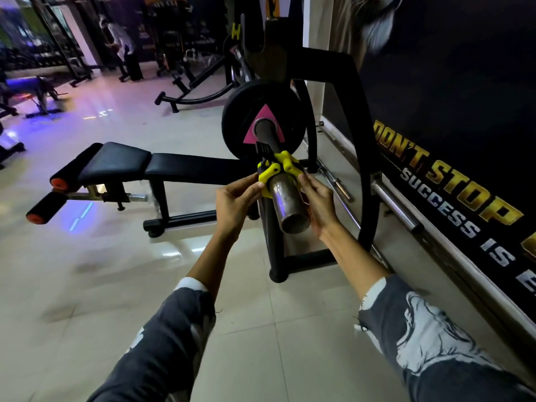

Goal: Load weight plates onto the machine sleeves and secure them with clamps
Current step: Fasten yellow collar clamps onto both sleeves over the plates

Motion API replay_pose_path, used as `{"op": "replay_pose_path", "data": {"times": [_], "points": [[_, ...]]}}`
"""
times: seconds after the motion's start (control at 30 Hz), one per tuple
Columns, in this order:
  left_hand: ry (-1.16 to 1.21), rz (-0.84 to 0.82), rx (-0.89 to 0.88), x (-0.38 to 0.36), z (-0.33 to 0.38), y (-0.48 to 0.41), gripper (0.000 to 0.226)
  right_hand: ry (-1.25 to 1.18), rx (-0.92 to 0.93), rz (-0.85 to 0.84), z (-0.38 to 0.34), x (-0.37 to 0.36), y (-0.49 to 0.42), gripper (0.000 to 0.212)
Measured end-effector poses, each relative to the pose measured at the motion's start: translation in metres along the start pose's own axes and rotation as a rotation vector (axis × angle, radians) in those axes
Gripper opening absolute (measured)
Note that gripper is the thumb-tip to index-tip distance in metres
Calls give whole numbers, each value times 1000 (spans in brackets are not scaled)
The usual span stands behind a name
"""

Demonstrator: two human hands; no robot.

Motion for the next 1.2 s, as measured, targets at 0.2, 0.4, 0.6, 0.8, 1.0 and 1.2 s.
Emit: {"op": "replay_pose_path", "data": {"times": [0.2,0.4,0.6,0.8,1.0,1.2], "points": [[-84,79,-7,8,-13,-82,28,30,-47,53,22,6,-83,38],[-170,186,70,17,-31,-156,27,3,-76,95,36,1,-170,38],[-140,54,191,16,-31,-172,32,-50,-83,123,49,12,-183,38],[-421,110,252,10,6,-200,38,-95,-119,143,46,8,-176,38],[-87,-29,587,12,-26,-184,52,591,432,210,-42,-8,-167,62],[212,-127,714,-3,-47,-172,60,1229,422,-237,-62,-60,-201,101]]}}
Point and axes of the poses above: each hand's wrist, its own y-axis away from the middle knuckle, its own x-axis out of the back of the hand, z = x × y, the point moved 9 cm from there along -y, towards the middle knuckle, and after that the axes turned 5 degrees about -y, right-handed, at the moved point
